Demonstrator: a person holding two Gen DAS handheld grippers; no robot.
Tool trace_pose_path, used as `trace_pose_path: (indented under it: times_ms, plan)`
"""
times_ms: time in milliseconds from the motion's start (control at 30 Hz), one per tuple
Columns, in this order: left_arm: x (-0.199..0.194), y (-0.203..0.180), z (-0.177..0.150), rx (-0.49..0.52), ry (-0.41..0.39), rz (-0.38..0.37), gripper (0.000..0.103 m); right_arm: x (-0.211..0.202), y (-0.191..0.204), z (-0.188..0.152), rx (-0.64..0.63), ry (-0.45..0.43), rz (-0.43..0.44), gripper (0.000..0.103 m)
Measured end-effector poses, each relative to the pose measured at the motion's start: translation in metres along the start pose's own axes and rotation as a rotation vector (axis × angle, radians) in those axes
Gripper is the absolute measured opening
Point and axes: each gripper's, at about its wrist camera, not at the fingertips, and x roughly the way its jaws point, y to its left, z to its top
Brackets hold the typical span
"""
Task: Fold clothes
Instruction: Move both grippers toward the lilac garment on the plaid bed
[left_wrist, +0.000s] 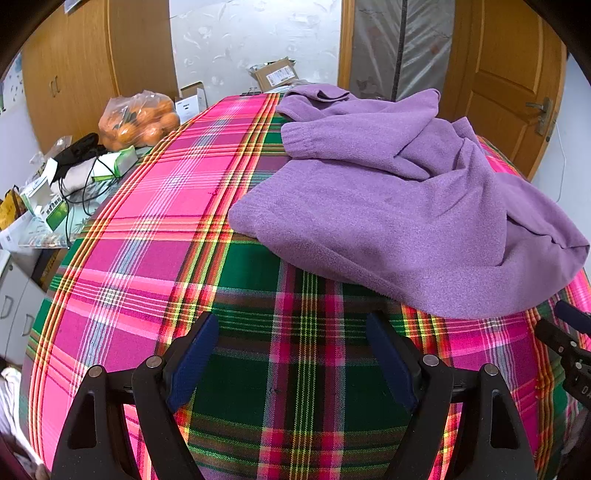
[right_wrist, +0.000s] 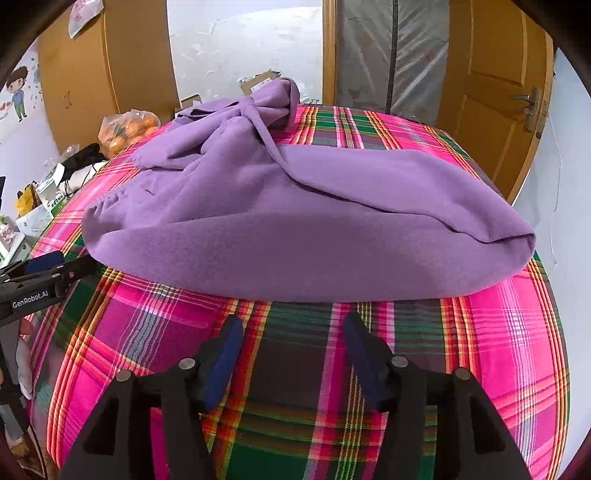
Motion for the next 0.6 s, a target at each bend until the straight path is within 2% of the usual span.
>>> trace_pose_path:
  times_ms: [267,600]
  plan:
    - [-0.0025,0.0000,-0.0027,0.011,0.009,-0.007,0.084,0.0010,0.0029,0.0007,-0.016,0.006,0.010,0.066]
    - [-0.0053,0.0016,-0.0063,0.021,0.001,-0.025,0.084,0.0025,0.0041,0.0018,-0.020,0.007,0.012,0.068]
